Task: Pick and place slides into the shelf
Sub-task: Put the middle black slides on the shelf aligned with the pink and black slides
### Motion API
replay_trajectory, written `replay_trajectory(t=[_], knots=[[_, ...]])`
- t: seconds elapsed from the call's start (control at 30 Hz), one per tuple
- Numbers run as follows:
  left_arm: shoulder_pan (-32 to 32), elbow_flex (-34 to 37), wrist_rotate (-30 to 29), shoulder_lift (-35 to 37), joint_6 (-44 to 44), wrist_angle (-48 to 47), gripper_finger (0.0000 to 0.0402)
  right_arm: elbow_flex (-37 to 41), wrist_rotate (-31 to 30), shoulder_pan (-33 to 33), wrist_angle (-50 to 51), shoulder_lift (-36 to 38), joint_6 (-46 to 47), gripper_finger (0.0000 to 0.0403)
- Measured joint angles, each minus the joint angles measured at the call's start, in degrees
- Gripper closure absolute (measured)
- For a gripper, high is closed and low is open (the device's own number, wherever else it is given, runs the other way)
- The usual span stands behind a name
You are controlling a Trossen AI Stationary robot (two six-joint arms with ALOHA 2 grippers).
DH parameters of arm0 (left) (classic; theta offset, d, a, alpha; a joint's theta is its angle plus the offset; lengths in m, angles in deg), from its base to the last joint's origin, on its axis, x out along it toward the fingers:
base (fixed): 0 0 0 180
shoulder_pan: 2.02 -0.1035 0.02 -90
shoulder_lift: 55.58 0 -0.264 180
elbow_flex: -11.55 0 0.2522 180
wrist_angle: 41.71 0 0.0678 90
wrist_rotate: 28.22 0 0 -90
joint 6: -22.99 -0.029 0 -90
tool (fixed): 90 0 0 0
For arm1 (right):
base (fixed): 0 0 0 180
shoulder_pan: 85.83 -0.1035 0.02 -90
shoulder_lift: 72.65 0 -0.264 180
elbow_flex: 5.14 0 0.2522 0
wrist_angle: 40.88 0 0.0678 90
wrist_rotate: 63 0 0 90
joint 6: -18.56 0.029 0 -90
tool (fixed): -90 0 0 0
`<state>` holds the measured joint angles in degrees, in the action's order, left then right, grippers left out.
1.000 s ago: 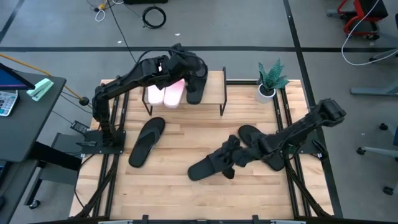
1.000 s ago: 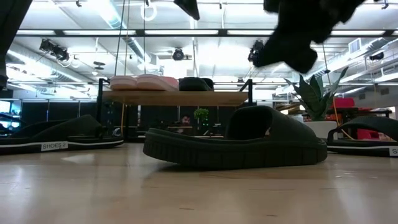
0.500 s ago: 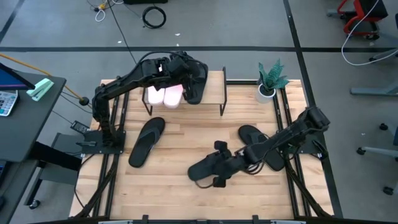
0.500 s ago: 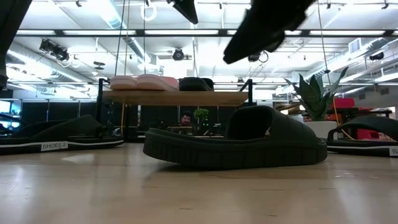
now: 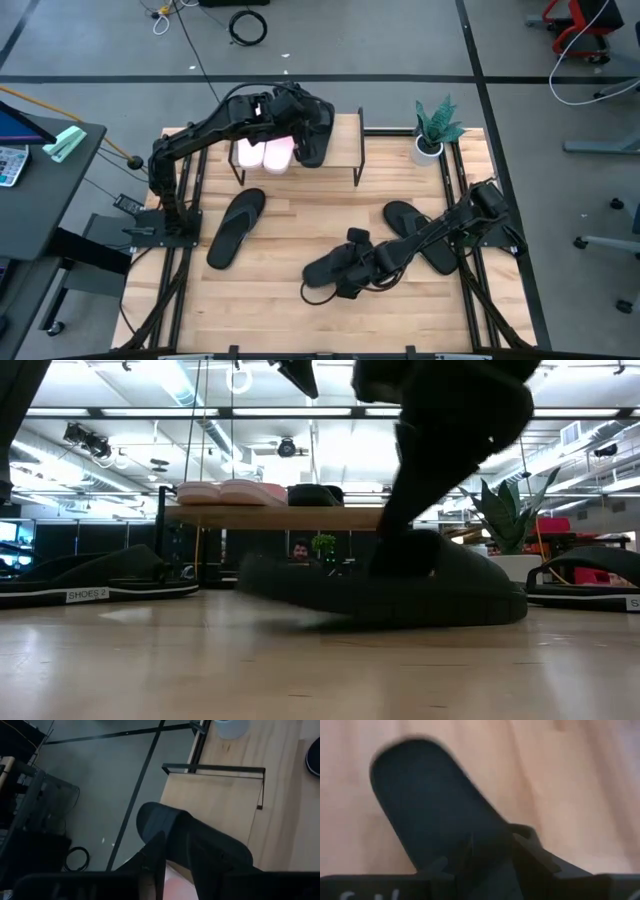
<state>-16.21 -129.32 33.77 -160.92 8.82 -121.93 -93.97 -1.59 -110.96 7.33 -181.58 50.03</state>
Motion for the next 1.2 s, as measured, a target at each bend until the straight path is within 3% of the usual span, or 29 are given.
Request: replay_trajectory(t=[0.1,0.33,0.57,1.0,1.2], knots=[[0.0,0.0,0.0,0.0,0.0,-1.5,0.0323,0.0,-3.0,0.1,6.3,0.3,1.7,0.0263],[0.0,0.0,0.0,0.0,0.1,-3.4,0.0319,0.0,-2.8,-0.3,14.2,0.1,9.6,0.0264],[0.0,0.0,0.0,0.0,0.1,-3.4,0.0323,0.0,-2.3,-2.2,15.7,2.4,6.8,0.0264],[0.0,0.0,0.0,0.0,0.2,-3.9,0.0321,0.5,21.5,-5.6,18.4,6.5,22.9,0.0264],[0.0,0.0,0.0,0.0,1.6,-4.2,0.0322,5.4,21.5,-6.2,15.2,6.0,26.5,0.0268]])
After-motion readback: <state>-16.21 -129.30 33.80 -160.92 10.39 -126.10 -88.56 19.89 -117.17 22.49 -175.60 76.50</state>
